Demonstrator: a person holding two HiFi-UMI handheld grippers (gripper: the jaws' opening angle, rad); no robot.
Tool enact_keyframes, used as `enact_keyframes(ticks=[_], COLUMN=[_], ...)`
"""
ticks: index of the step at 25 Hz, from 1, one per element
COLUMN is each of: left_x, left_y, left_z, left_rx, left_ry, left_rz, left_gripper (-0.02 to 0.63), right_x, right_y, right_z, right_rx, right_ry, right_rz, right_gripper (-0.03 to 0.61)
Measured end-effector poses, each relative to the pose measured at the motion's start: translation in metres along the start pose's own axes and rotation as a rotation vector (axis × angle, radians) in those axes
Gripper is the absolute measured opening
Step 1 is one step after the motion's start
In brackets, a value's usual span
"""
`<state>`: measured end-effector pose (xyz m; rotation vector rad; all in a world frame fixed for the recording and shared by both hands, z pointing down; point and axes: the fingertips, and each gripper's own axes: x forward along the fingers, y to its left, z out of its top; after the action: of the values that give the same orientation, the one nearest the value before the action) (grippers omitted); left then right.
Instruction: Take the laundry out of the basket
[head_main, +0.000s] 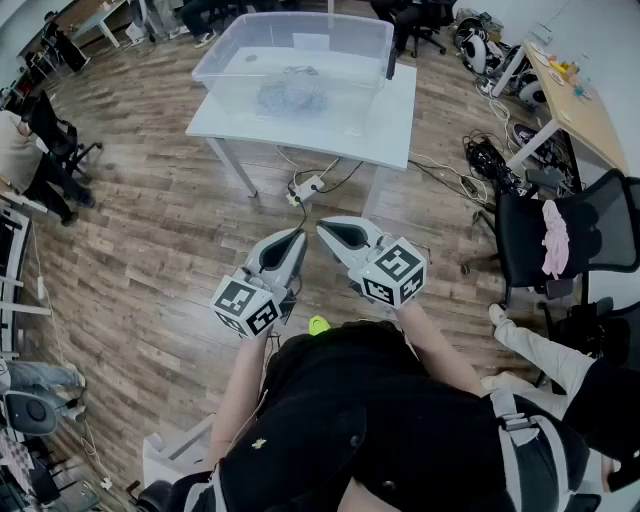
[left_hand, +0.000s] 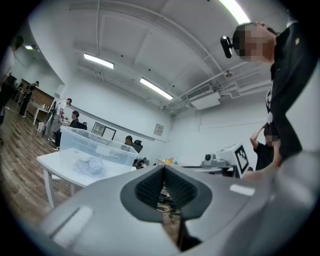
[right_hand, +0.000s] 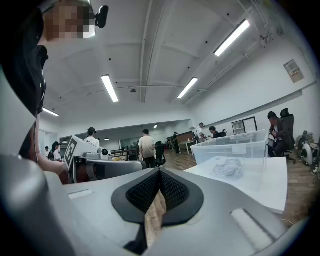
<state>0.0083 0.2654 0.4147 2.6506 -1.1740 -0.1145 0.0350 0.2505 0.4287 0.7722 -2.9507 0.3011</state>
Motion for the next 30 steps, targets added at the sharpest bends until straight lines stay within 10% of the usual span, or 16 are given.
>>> enact_keyframes(ticks=[30], left_x=[-0.007], left_y=[0.018], left_z=[-0.006], left_rx=[-0.047], left_ry=[-0.017], left_rz=[-0.029], left_gripper=[0.009], right_x=[0.023], right_y=[-0.001], right_z=[-0.006], right_rx=[-0.005], right_ry=[0.027], right_rz=[-0.03], right_gripper=[0.002])
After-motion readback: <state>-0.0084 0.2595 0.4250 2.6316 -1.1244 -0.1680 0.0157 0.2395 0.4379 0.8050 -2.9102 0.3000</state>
